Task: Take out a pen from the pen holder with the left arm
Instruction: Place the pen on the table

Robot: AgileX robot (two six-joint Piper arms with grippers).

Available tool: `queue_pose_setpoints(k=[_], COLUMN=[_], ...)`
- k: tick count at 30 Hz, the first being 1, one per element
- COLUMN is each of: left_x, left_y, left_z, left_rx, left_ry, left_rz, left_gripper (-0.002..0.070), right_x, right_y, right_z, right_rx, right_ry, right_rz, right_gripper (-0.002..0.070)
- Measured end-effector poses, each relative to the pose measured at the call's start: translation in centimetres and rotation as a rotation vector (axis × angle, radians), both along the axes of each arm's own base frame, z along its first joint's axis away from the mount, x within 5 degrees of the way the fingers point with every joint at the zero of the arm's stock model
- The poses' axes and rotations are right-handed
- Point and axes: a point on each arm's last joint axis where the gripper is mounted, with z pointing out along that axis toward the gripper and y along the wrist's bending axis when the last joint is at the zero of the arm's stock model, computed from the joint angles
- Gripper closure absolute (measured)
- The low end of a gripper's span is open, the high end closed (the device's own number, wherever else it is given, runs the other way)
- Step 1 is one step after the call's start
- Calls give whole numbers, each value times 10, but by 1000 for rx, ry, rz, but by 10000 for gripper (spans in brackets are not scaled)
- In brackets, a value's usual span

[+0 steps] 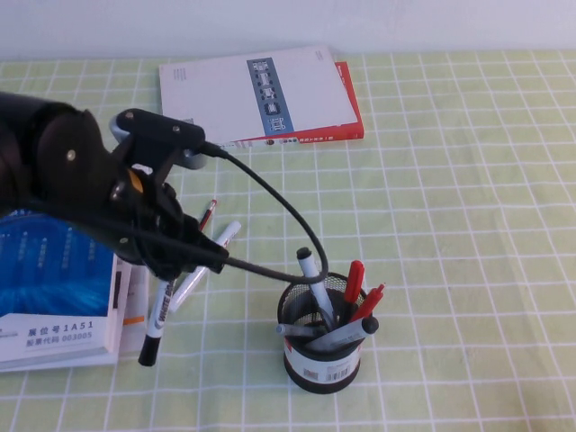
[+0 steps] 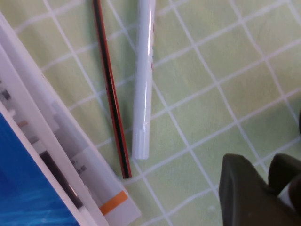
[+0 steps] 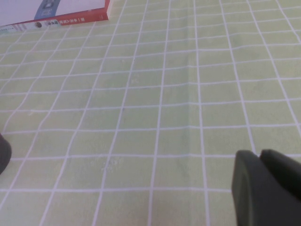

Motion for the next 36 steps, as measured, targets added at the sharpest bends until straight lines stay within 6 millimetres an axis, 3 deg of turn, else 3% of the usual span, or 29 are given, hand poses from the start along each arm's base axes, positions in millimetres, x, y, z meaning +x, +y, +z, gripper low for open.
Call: queue_pose_setpoints(k=[7, 14, 22, 36], left_x=[32, 80, 113, 126], left_y=[-20, -47, -67, -74], left_z=[11, 18, -13, -65], left_rx=[72, 69, 63, 120], left_ry=[126, 143, 180, 282], left_rz=[-59, -74, -88, -118], left_gripper=[587, 587, 588, 588], right_x=[0, 0, 0, 0], right_y=[0, 0, 0, 0], right_z=[0, 0, 0, 0], right_rx=[0, 0, 0, 0], right_ry=[0, 0, 0, 0], right_rz=[0, 0, 0, 0], right_gripper=[691, 691, 691, 691])
